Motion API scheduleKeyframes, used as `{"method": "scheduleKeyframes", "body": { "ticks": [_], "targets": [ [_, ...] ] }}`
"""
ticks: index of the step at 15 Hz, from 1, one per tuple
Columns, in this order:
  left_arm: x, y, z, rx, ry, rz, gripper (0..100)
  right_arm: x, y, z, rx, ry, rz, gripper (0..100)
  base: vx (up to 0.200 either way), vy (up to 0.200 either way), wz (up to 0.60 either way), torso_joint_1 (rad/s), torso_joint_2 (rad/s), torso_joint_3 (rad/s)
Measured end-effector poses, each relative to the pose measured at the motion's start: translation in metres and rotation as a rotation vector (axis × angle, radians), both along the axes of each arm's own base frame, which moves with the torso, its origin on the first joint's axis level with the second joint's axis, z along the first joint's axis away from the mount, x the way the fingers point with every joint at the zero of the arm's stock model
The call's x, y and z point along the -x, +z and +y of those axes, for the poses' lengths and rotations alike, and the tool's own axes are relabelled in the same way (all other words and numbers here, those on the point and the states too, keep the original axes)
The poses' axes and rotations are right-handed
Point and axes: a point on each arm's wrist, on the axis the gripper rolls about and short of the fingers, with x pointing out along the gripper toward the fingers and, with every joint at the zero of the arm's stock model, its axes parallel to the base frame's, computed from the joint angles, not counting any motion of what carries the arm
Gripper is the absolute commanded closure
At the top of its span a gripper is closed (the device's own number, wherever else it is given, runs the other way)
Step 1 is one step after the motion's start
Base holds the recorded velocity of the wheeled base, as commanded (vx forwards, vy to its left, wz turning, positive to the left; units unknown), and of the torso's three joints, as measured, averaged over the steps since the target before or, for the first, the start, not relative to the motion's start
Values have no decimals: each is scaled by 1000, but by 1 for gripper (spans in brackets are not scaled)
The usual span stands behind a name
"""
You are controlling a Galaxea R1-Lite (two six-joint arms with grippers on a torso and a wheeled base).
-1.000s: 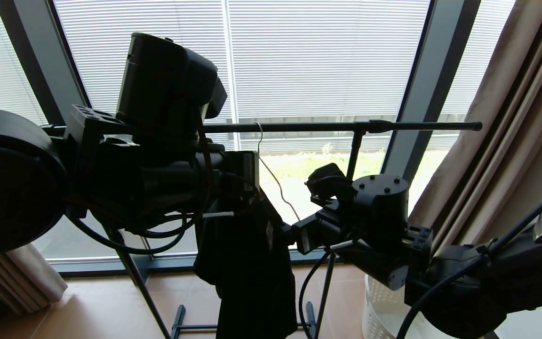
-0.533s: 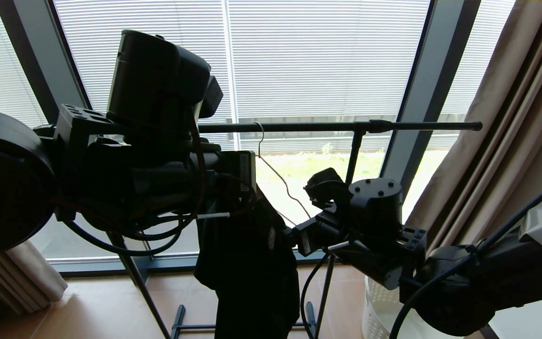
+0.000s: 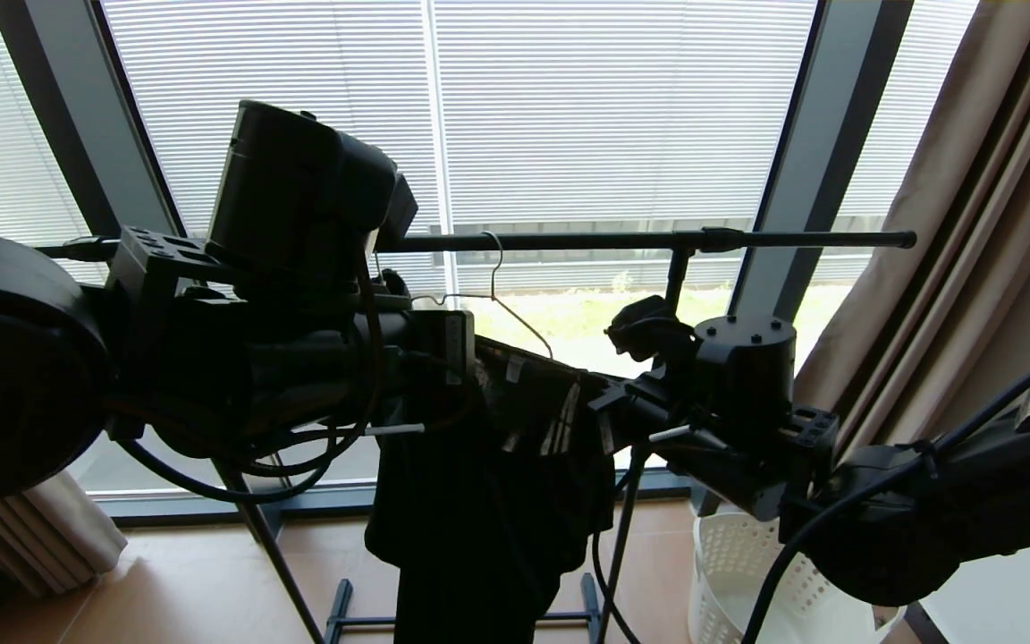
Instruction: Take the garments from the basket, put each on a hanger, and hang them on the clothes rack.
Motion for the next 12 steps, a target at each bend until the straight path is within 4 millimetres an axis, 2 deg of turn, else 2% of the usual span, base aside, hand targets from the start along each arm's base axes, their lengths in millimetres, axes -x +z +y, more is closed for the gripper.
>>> {"method": "scheduleKeyframes", "body": {
  "ticks": [3,4,7,12],
  "targets": [
    [-4,-16,-2,-36,3,38,100,-1,22,-16,-16,-31,-58,100,0,0,0,0,0,0],
    [-6,-21,-4,-42,3,42,0,1,31,-20,-25,-38,-78,100,0,0,0,0,0,0],
    [-9,-32,-9,-57,-5,52,0,8,48,-29,-44,-49,-121,100,0,0,0,0,0,0],
    [-9,-41,-10,-75,-8,70,0,5,72,-54,-55,-115,-194,100,0,0,0,0,0,0]
  ]
}}
